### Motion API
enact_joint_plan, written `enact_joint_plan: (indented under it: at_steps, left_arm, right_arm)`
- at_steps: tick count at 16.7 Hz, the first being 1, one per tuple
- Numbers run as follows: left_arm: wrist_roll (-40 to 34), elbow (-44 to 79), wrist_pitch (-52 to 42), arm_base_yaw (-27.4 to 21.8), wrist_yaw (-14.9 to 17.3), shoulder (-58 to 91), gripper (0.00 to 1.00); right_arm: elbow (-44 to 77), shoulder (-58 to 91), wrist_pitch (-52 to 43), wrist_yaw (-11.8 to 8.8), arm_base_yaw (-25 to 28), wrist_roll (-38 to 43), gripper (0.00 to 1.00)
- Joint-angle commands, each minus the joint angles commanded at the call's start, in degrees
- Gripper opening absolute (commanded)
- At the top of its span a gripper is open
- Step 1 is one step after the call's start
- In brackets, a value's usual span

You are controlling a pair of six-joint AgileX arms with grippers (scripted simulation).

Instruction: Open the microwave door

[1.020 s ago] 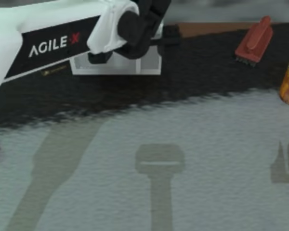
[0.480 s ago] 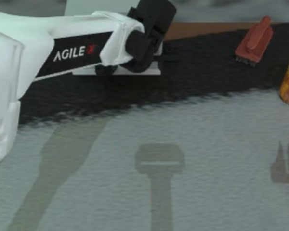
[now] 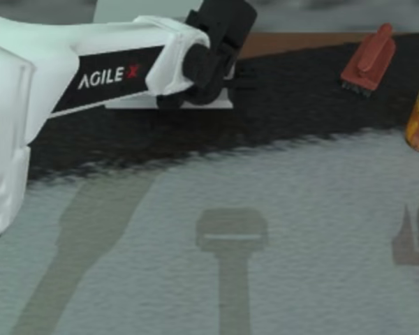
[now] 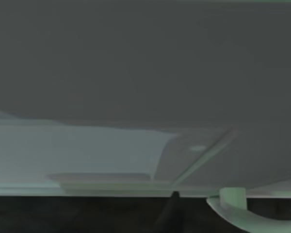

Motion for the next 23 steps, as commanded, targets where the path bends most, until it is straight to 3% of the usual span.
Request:
enact_joint_plan:
  at_steps: [4, 5, 12, 13, 23]
  left_arm:
    - [0.0, 0.0, 0.0, 0.0, 0.0, 0.0, 0.02]
    - [0.0, 0.0, 0.0, 0.0, 0.0, 0.0, 0.0]
    - [0.0, 0.0, 0.0, 0.0, 0.0, 0.0, 0.0]
    - [-0.18, -2.94, -0.48, -2.1, 0.84, -1.51, 0.0]
    - [-1.65, -8.27, 2.57, -1.88, -1.18, -5.13, 0.0]
  right_arm:
    - [0.0, 0.0, 0.0, 0.0, 0.0, 0.0, 1.0]
    - [0.0, 0.0, 0.0, 0.0, 0.0, 0.0, 1.0]
    - [0.0, 0.0, 0.0, 0.0, 0.0, 0.0, 1.0]
    - [0.0, 0.0, 0.0, 0.0, 0.0, 0.0, 1.0]
    - [0.0, 0.0, 0.0, 0.0, 0.0, 0.0, 1.0]
